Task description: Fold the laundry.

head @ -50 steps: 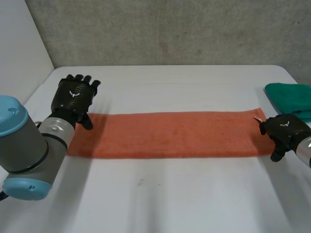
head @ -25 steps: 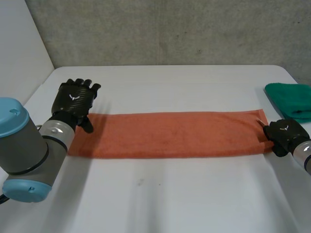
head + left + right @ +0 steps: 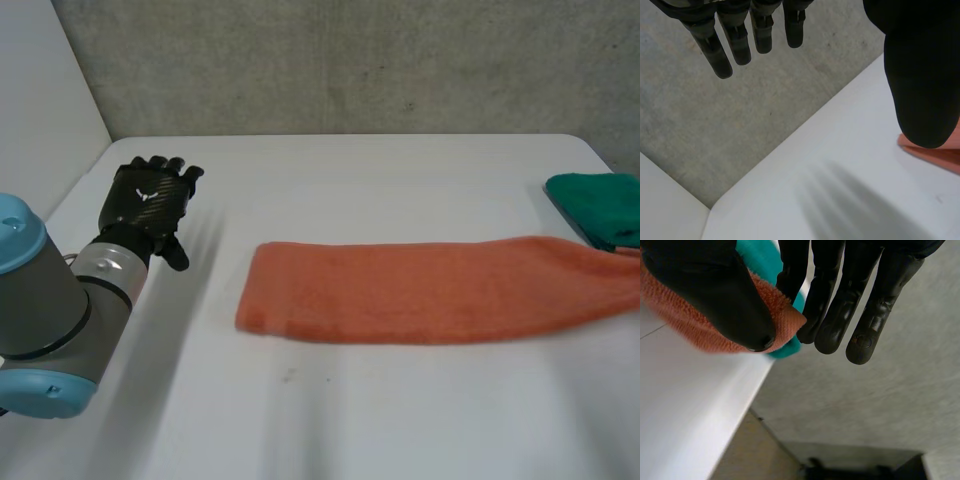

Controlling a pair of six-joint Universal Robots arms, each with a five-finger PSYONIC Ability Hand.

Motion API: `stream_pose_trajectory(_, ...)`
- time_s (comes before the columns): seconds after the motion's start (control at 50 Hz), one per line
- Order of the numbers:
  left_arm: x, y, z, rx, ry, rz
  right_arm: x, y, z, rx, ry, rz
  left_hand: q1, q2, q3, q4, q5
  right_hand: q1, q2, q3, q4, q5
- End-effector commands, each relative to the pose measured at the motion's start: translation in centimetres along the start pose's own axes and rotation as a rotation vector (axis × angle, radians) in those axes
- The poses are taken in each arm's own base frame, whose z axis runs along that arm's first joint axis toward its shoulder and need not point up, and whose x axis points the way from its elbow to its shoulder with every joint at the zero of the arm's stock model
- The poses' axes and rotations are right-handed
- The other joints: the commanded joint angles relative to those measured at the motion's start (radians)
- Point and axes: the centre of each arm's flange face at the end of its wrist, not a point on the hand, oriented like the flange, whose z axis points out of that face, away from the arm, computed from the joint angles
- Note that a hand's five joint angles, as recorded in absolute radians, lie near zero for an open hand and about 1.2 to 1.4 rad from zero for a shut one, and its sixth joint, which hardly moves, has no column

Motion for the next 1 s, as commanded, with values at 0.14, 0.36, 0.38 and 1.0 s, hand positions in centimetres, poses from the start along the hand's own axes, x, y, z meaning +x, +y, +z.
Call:
stream_pose_trajectory(0.14, 0.1, -5.9, -0.4, 0.232, 0.183, -0.129, -8.9, -19.1, -8.7, 0.604, -0.199, -0.068, -0.015, -0.028, -0.035, -0.026, -0.045, 0.429, 0.224, 0.216, 0.207, 0.239)
stream_pose_trajectory(0.36, -4.2, -8.7, 0.2, 0.309, 0.164, -0.258, -24.5, -25.3, -19.5, 0.978, -0.654, -0.142, -0.014, -0.027, -0.034, -0.026, -0.044, 0.429, 0.224, 0.216, 0.207, 0.239)
stream_pose_trajectory(0.38, -4.7, -8.7, 0.2, 0.309, 0.148, -0.257, -25.5, -25.2, -19.8, 0.981, -0.678, -0.146, -0.014, -0.027, -0.034, -0.026, -0.044, 0.429, 0.224, 0.216, 0.207, 0.239)
stream_pose_trajectory(1.0, 7.5, -3.0, 0.6, 0.099, 0.450, -0.265, -19.2, -13.3, -12.5, 0.177, -0.746, 0.431, 0.030, 0.017, 0.010, 0.019, 0.000, -0.792, -0.998, -1.005, -1.015, -0.982)
